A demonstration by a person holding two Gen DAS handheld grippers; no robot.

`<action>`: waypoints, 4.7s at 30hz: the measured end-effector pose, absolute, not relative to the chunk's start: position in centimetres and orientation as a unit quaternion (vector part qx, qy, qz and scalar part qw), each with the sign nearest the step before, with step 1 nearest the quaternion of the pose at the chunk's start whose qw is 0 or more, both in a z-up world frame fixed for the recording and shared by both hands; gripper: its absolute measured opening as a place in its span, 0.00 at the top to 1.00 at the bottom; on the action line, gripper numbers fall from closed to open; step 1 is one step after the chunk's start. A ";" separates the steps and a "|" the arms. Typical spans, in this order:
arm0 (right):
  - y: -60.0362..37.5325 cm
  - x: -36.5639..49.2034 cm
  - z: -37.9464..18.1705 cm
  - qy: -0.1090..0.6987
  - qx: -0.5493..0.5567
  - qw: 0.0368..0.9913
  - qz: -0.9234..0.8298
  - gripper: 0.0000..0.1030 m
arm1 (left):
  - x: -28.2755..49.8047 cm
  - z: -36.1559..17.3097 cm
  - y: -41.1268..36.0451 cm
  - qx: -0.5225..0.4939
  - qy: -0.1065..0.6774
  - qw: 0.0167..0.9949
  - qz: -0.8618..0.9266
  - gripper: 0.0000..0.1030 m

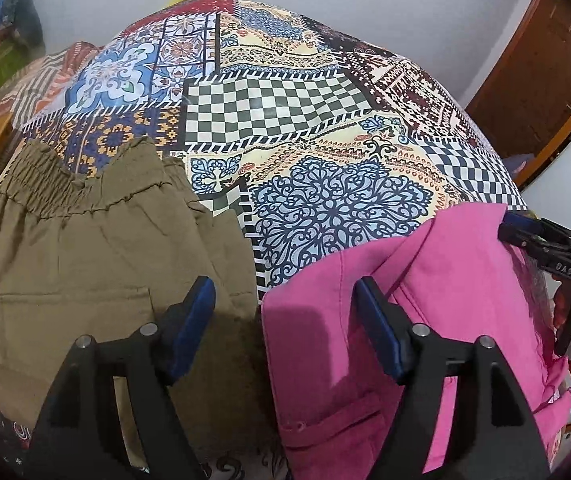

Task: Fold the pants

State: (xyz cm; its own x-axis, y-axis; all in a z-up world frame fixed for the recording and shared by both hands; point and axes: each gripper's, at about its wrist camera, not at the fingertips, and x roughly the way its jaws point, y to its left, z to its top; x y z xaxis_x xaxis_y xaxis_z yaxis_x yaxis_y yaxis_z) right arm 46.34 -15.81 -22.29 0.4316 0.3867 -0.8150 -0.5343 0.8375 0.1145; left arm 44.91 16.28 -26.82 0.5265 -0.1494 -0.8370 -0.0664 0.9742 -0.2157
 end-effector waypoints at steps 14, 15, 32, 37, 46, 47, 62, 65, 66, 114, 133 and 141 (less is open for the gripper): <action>-14.4 46.9 -22.0 0.443 -0.075 0.841 0.300 0.91 | 44.8 -26.4 14.8 -0.084 0.475 0.875 -0.047 0.62; -14.4 46.7 -21.9 0.438 -0.074 0.844 0.301 0.93 | 44.7 -26.3 14.8 -0.081 0.472 0.877 -0.043 0.65; -17.7 42.3 -12.7 0.347 -0.032 0.888 0.299 0.96 | 41.1 -18.2 13.4 -0.042 0.406 0.913 -0.019 0.80; -18.4 39.6 -9.1 0.318 -0.021 0.896 0.310 0.96 | 38.9 -14.5 12.7 -0.036 0.379 0.924 -0.021 0.80; -20.1 33.9 -5.5 0.295 -0.003 0.897 0.329 0.96 | 33.5 -10.0 11.8 -0.028 0.357 0.933 -0.028 0.81; -20.3 33.4 -5.2 0.294 0.000 0.896 0.332 0.96 | 32.8 -9.6 11.7 -0.027 0.355 0.934 -0.029 0.81; -23.5 23.6 -6.0 0.313 0.052 0.881 0.352 0.96 | 22.4 -8.6 9.8 -0.017 0.346 0.937 -0.051 0.81; -24.0 21.5 -6.7 0.322 0.055 0.876 0.354 0.96 | 20.4 -9.1 9.6 -0.012 0.346 0.937 -0.050 0.81; -24.0 20.9 -6.9 0.325 0.054 0.875 0.355 0.96 | 19.8 -9.3 9.6 -0.014 0.347 0.936 -0.052 0.81; -26.3 11.3 -16.7 0.471 -0.042 0.822 0.318 0.80 | 8.2 -19.3 11.5 -0.049 0.444 0.894 -0.044 0.78; -16.6 14.0 -14.5 0.425 -0.033 0.831 0.359 0.59 | 8.4 -20.4 12.9 -0.065 0.441 0.889 -0.104 0.50; -11.6 14.6 -16.5 0.458 -0.050 0.797 0.391 0.59 | 10.3 -21.3 12.0 -0.064 0.438 0.891 -0.100 0.50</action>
State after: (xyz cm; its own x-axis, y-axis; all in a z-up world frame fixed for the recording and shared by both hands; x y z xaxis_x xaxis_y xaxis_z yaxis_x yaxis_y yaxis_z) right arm 14.63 -11.57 -16.54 0.2757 0.5770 -0.7689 -0.6692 0.6894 0.2774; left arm 10.34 12.03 -21.26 0.5968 -0.2339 -0.7675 0.1227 0.9719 -0.2009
